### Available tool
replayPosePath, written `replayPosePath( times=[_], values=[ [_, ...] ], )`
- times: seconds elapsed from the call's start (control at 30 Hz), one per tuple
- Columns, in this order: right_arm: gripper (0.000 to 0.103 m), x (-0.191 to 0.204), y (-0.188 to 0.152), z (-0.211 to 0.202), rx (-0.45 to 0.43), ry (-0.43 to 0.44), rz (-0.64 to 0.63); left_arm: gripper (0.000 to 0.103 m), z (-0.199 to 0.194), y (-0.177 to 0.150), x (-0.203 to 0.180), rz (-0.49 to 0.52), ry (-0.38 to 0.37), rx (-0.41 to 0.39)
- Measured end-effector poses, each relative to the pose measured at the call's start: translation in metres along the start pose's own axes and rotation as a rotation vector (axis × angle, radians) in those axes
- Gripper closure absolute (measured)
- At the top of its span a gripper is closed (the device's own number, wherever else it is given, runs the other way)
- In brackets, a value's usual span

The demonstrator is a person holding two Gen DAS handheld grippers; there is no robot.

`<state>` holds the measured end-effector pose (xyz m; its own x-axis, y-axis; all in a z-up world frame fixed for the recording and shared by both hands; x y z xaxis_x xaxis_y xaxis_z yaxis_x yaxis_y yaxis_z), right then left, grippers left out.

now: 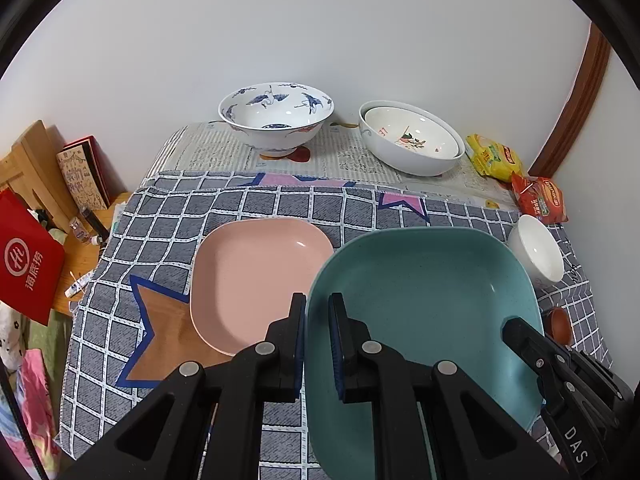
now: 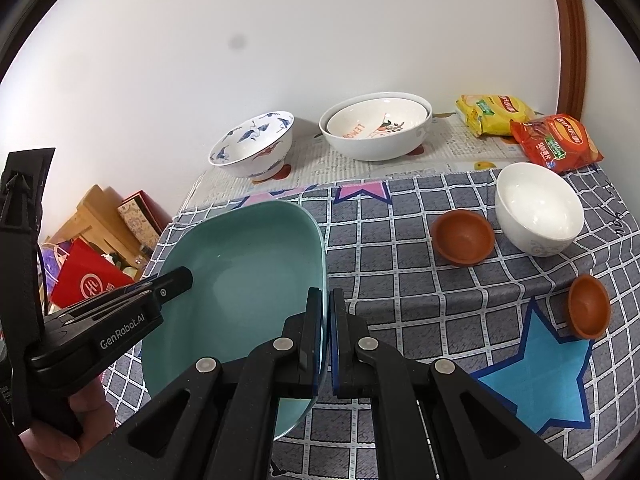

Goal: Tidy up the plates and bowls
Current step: 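Lift the teal plate and carry it toward the pink plate stack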

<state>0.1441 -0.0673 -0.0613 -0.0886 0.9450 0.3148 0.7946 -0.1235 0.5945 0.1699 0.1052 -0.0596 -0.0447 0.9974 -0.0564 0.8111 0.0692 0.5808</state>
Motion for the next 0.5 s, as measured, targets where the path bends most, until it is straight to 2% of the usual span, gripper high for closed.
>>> replayPosePath(
  times=[0.5],
  values=[
    [0.099, 0.014, 0.0, 0.019, 0.029, -0.002, -0.016, 0.092, 0.014, 0.0, 0.022, -0.028, -0.001, 0.018]
  ],
)
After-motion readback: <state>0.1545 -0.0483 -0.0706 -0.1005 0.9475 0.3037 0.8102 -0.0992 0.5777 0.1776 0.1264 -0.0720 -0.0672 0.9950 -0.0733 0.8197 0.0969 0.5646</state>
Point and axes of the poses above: each gripper's, at about its wrist camera, not at the fingertips, and z roughly the way its jaws point, x to its left, y to its top, the point moved 2 cm from there along z, roughly the way its jaws point, and after that the axes turned 2 degrees about z, right-handed, at the moved point
